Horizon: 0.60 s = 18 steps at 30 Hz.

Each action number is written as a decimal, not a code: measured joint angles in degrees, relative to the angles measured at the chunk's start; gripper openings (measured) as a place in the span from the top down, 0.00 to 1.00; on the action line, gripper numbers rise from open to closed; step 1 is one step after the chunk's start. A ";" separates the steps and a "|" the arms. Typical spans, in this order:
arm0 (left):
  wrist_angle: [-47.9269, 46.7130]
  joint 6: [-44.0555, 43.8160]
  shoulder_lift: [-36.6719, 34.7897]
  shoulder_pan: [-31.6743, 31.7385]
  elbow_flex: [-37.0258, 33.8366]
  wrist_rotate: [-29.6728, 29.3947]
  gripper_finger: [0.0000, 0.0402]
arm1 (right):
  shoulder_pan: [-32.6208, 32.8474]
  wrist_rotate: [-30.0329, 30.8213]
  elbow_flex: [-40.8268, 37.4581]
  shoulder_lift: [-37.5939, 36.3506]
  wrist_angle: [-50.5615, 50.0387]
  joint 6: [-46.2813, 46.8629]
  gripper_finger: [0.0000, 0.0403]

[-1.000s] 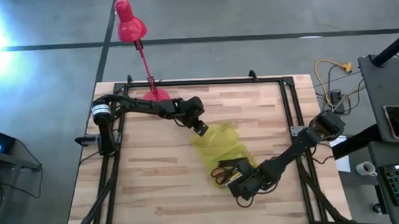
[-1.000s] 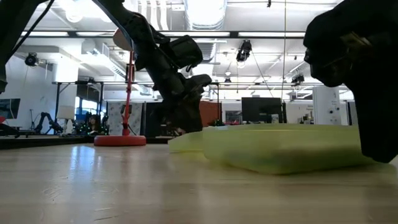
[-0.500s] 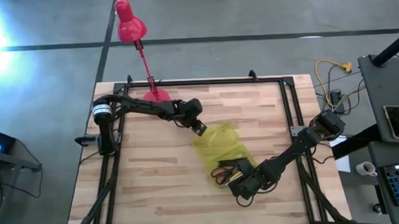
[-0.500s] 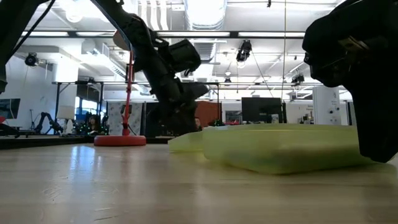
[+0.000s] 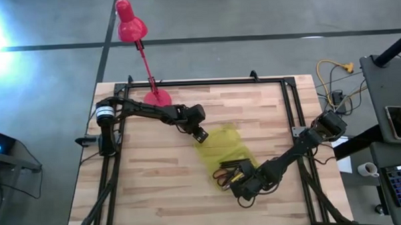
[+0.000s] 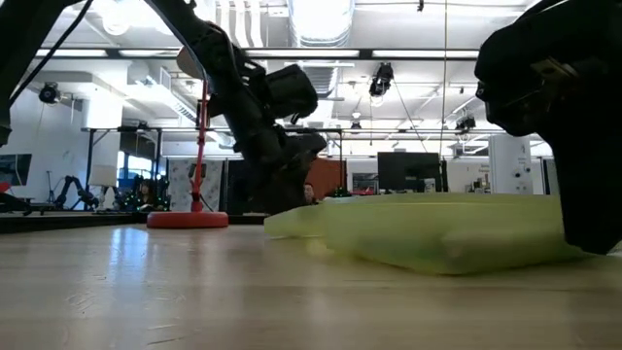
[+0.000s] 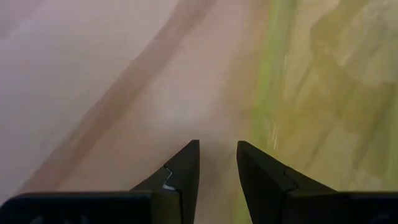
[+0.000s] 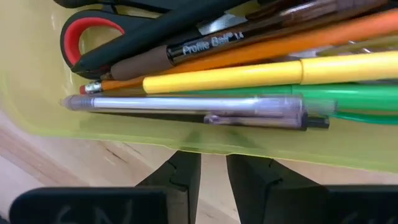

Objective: Pick & place school supplies into a supply box
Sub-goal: Close the yellow supply box

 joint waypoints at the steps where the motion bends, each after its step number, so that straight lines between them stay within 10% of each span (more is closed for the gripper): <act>1: -0.04 0.00 0.02 -0.22 0.46 0.30 0.77 | 0.02 -0.11 0.00 0.00 0.00 0.02 0.83; 18: 0.46 0.00 -2.12 -0.43 5.19 0.89 0.77 | 0.07 -0.31 0.02 -0.02 -0.30 0.12 0.83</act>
